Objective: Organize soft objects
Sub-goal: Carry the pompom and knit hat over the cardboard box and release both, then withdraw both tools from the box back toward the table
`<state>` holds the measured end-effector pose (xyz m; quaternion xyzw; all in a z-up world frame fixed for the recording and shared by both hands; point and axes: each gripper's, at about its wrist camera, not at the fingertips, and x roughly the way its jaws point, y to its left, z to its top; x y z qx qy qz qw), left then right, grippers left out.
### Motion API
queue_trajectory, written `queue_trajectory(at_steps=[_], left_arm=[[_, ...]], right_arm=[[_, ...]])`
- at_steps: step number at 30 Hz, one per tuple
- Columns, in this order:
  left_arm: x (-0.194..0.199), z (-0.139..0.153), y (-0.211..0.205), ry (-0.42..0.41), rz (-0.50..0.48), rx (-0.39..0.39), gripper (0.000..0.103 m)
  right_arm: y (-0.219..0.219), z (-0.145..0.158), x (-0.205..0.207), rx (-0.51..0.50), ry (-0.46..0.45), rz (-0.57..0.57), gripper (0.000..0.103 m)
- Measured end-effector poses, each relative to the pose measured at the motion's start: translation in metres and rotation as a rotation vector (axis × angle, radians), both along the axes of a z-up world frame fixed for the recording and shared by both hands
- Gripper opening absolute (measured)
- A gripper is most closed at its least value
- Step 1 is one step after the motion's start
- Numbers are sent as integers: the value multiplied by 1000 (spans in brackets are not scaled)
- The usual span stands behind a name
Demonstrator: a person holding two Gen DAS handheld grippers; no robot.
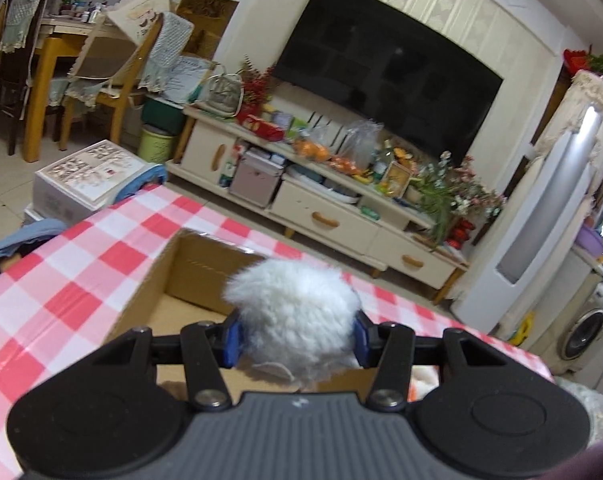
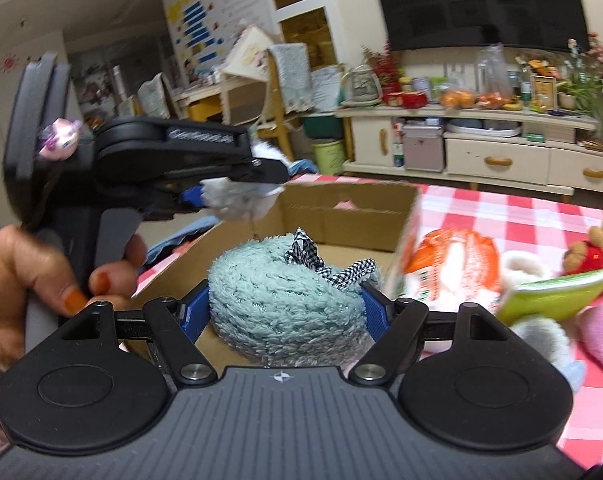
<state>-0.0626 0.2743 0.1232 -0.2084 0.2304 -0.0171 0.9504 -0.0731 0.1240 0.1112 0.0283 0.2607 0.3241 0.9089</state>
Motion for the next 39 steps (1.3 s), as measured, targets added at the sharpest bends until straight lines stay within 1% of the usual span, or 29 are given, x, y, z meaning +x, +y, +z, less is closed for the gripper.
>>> queue_trajectory(at_steps=[6,7,8,9,12,13,14,16,17,19,23,28,33,36,39], left_arm=[[4,-8,11,35,22,18,51],[5,-9,11,39,22,20,53],[5,-9,11,42,22,23,53],[5,-10,11,45,20,27,55],[6,-10,9,55,26,43,66],[6,-10,8,55,27,49,75],[6,-9,7,56,28,56,80],[5,-9,4,53,36,72,85],[5,-9,2,52,38,84,91],[5,-8,-3,52,35,103,98],[5,-6,-12,48,36,120,102],[7,-5,-22,55,37,131,102],[9,-5,-35,76,55,163,102],[9,-6,-41,83,51,157,102],[8,-7,-47,69,39,146,102]], right_arm=[[17,-6,-7,-40,-3,47,96],[17,-7,-8,-41,-6,53,95],[18,-7,-9,-43,-6,63,101],[19,-7,-10,-45,-6,70,101],[20,-5,-16,-58,-16,68,101],[19,-5,-18,-59,-18,63,101],[16,-4,-19,-55,-18,57,101],[9,-2,-18,-39,-15,42,101],[4,-2,-18,-31,-14,33,102],[-1,-2,-20,-22,-19,9,102],[-15,-1,-21,-8,-24,-38,103],[-32,-5,-21,20,3,-105,103],[-45,-10,-22,16,14,-176,103],[-54,-12,-21,20,21,-202,103],[-60,-12,-22,19,17,-224,103]])
